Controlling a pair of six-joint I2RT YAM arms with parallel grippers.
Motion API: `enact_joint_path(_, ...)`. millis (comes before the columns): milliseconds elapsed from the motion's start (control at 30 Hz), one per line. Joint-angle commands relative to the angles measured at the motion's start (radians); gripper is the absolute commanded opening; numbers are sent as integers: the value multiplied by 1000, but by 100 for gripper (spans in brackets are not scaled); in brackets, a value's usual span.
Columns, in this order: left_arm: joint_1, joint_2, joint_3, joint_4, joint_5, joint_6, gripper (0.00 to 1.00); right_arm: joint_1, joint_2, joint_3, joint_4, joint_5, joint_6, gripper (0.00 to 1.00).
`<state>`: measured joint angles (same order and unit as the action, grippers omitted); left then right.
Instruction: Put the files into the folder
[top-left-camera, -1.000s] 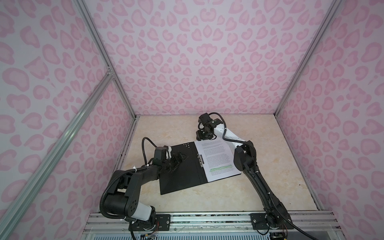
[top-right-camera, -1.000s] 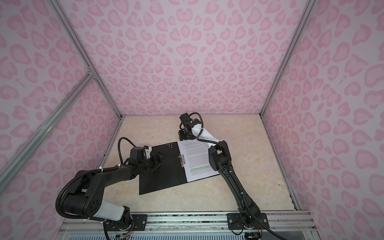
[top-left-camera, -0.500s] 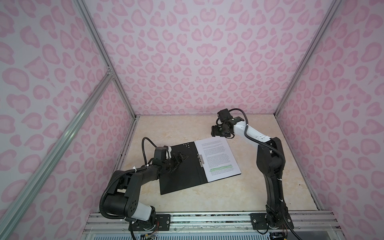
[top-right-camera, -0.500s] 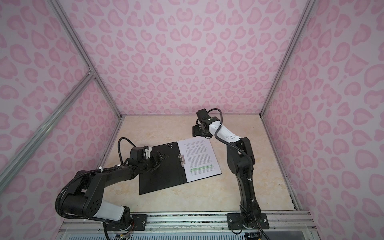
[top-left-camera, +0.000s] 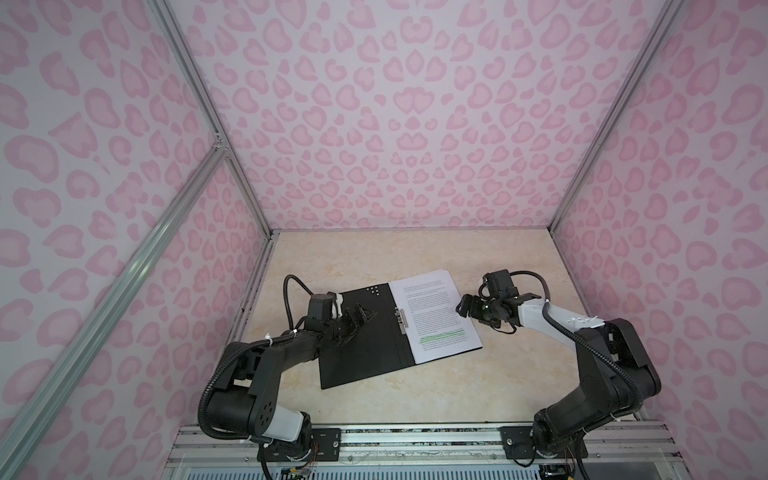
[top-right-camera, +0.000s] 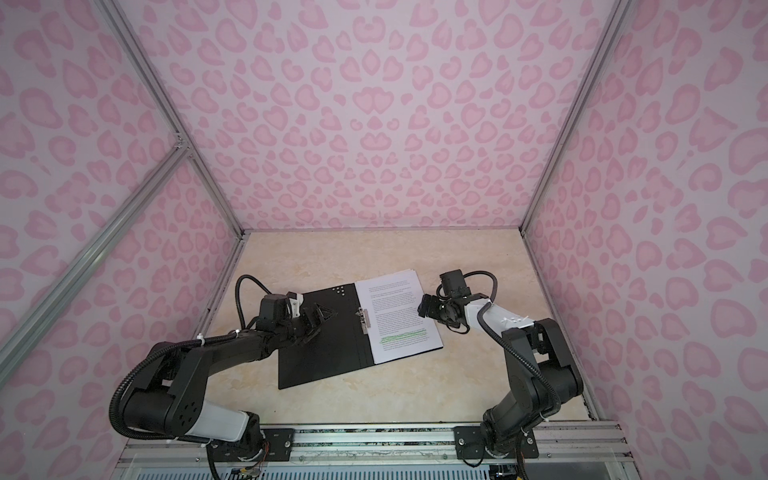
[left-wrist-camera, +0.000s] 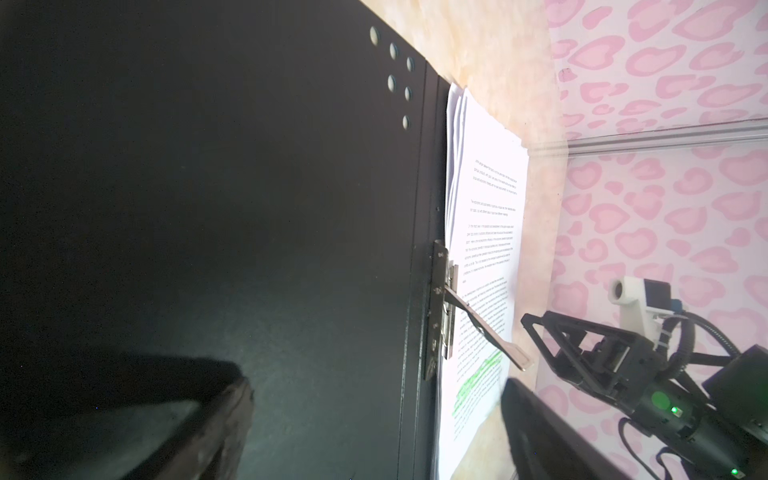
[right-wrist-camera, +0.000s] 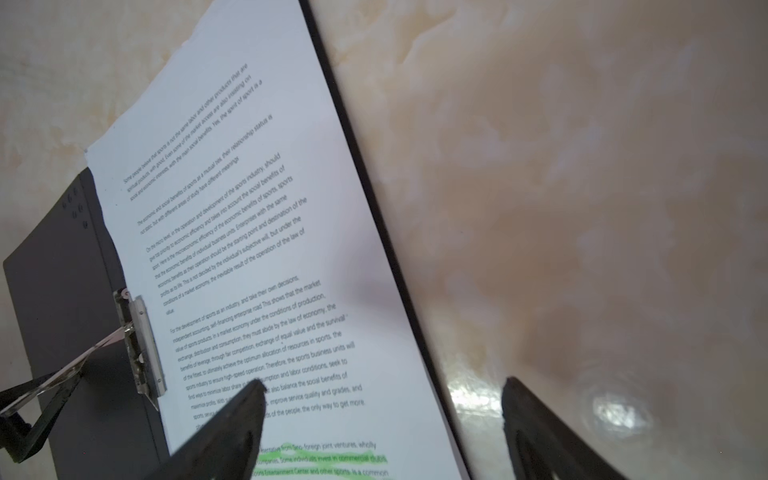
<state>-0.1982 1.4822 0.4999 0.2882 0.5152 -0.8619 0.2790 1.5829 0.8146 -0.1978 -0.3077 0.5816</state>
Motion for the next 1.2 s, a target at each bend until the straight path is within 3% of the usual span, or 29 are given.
enact_joint_path(0,1,-4,-6,-59,-22,-2,95,-2,-17,-73,135,-43,77,89)
enact_joint_path(400,1,-7,-8,-61,-29,-1,95,59,-101,-184,194,-69,158,87)
enact_joint_path(633,0,0,-6,-62,-29,0,95,54,-83,-130,95,10,105,87)
enact_joint_path(700,1,-1,-8,-64,-33,0,95,71,-106,-80,23,107,78,86)
enact_joint_path(867,0,4,-6,-62,-32,0,95,261,-164,50,-48,246,110,85)
enact_joint_path(1033,0,9,-6,-61,-32,0,95,457,-113,88,83,238,345,71)
enact_joint_path(1167,0,16,-6,-57,-26,-5,95,572,-22,181,71,303,531,68)
